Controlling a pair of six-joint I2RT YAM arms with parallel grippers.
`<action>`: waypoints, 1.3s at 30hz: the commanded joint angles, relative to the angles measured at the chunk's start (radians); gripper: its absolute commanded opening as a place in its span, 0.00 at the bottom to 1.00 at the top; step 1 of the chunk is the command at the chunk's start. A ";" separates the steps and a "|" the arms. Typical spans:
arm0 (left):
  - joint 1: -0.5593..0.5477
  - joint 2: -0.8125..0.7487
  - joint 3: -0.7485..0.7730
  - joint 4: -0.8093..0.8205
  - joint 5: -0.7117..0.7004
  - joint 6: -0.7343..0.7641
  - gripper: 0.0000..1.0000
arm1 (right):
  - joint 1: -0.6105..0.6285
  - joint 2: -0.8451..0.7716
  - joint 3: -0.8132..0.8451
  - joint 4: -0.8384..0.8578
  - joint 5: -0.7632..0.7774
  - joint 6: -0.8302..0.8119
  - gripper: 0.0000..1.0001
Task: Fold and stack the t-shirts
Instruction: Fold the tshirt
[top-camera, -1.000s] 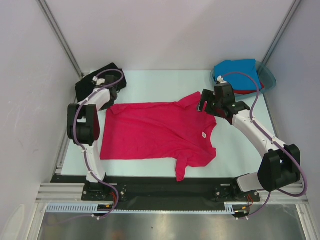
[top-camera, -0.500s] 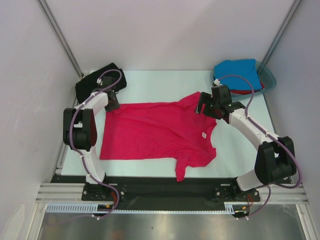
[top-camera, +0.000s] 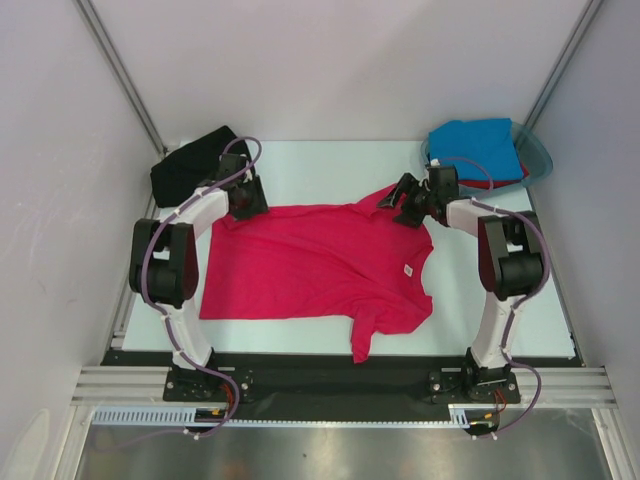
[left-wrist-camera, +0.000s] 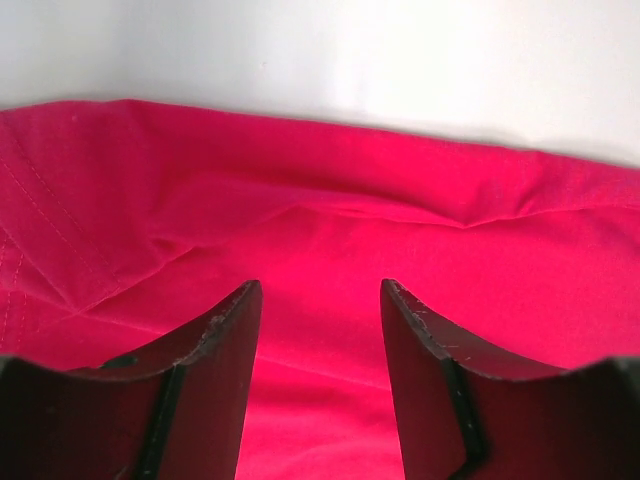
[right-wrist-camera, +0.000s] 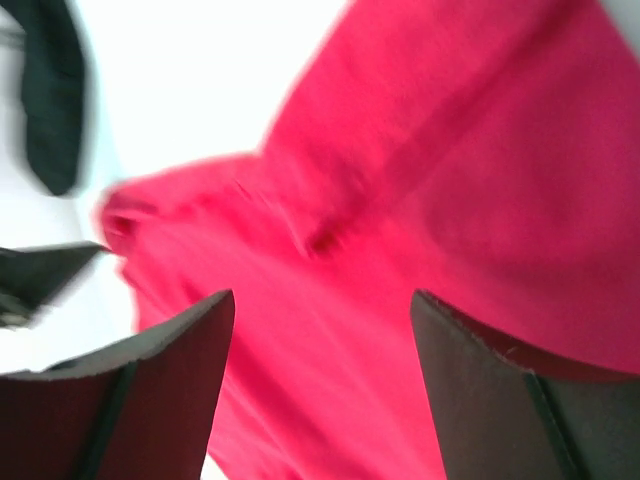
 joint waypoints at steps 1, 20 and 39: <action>0.004 -0.012 0.016 0.028 0.030 -0.011 0.56 | -0.026 0.092 0.059 0.270 -0.231 0.174 0.77; 0.004 0.010 0.041 -0.003 0.012 0.009 0.53 | -0.045 0.269 0.142 0.479 -0.355 0.356 0.61; 0.002 0.016 0.050 -0.018 0.020 0.009 0.53 | -0.014 0.185 0.033 0.372 -0.283 0.251 0.62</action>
